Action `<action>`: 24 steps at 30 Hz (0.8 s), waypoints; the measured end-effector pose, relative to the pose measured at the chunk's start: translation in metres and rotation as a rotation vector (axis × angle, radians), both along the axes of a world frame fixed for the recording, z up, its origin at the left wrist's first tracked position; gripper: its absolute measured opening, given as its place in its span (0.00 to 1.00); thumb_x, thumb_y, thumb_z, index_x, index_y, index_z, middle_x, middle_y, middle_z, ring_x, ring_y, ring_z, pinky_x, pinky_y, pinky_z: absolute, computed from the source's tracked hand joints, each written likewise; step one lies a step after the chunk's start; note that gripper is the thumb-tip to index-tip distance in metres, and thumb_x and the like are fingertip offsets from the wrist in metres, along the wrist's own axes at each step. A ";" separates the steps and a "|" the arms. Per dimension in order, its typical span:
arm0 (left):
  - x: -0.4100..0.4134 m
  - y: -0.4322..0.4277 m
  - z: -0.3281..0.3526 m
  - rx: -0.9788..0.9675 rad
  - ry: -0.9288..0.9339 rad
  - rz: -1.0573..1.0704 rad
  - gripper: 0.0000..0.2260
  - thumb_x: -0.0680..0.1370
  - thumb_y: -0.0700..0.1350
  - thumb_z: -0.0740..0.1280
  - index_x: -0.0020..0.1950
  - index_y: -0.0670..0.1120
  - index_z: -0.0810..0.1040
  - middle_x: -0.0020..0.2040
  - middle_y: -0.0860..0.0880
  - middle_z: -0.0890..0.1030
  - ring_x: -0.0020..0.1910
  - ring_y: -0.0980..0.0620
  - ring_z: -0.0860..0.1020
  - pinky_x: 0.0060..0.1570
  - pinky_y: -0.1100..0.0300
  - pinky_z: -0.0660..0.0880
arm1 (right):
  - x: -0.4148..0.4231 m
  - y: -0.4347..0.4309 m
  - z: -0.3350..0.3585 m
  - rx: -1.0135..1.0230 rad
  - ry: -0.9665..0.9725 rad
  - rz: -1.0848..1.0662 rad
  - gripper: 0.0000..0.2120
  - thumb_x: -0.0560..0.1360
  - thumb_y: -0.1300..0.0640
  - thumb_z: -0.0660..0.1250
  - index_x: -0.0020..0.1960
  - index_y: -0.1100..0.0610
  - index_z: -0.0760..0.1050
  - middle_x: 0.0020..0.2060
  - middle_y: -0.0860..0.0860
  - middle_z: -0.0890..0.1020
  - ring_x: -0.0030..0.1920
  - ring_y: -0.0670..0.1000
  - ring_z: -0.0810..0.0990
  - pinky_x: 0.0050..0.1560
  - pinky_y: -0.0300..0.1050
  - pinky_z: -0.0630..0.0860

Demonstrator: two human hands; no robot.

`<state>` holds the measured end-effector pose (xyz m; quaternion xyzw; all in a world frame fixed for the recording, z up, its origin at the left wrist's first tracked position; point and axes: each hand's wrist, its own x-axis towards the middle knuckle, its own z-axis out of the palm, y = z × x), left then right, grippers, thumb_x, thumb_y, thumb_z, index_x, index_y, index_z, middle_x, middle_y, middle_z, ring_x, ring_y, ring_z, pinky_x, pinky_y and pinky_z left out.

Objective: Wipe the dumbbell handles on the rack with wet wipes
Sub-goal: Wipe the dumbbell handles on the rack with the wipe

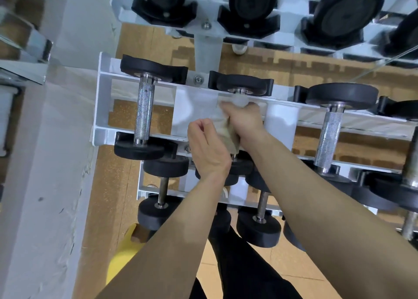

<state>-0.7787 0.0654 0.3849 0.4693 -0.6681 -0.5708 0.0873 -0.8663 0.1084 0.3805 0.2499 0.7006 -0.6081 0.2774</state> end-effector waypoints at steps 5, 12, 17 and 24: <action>0.000 0.000 0.000 -0.033 -0.030 -0.062 0.11 0.85 0.47 0.54 0.51 0.43 0.72 0.45 0.55 0.70 0.46 0.53 0.68 0.46 0.61 0.61 | -0.008 0.004 0.002 -0.322 -0.088 -0.103 0.04 0.74 0.62 0.75 0.47 0.59 0.81 0.40 0.53 0.87 0.41 0.51 0.86 0.45 0.47 0.84; 0.000 -0.002 0.001 -0.004 0.014 -0.058 0.16 0.81 0.54 0.54 0.51 0.43 0.72 0.47 0.54 0.72 0.48 0.52 0.71 0.46 0.68 0.64 | 0.017 0.024 -0.004 -0.460 -0.200 0.066 0.02 0.78 0.63 0.68 0.50 0.61 0.79 0.41 0.55 0.86 0.42 0.52 0.85 0.45 0.45 0.82; 0.000 -0.004 0.001 0.045 0.008 -0.040 0.16 0.79 0.57 0.53 0.51 0.47 0.72 0.50 0.51 0.75 0.51 0.51 0.73 0.48 0.61 0.65 | 0.033 0.021 0.004 0.164 0.065 0.303 0.05 0.74 0.55 0.74 0.46 0.57 0.81 0.37 0.48 0.85 0.39 0.47 0.83 0.39 0.41 0.76; -0.001 -0.005 0.000 0.029 -0.026 -0.053 0.20 0.76 0.62 0.52 0.52 0.48 0.72 0.51 0.50 0.75 0.53 0.49 0.74 0.56 0.52 0.71 | -0.004 -0.003 0.015 0.194 -0.007 -0.049 0.08 0.69 0.60 0.76 0.43 0.54 0.77 0.37 0.48 0.82 0.42 0.51 0.83 0.44 0.45 0.80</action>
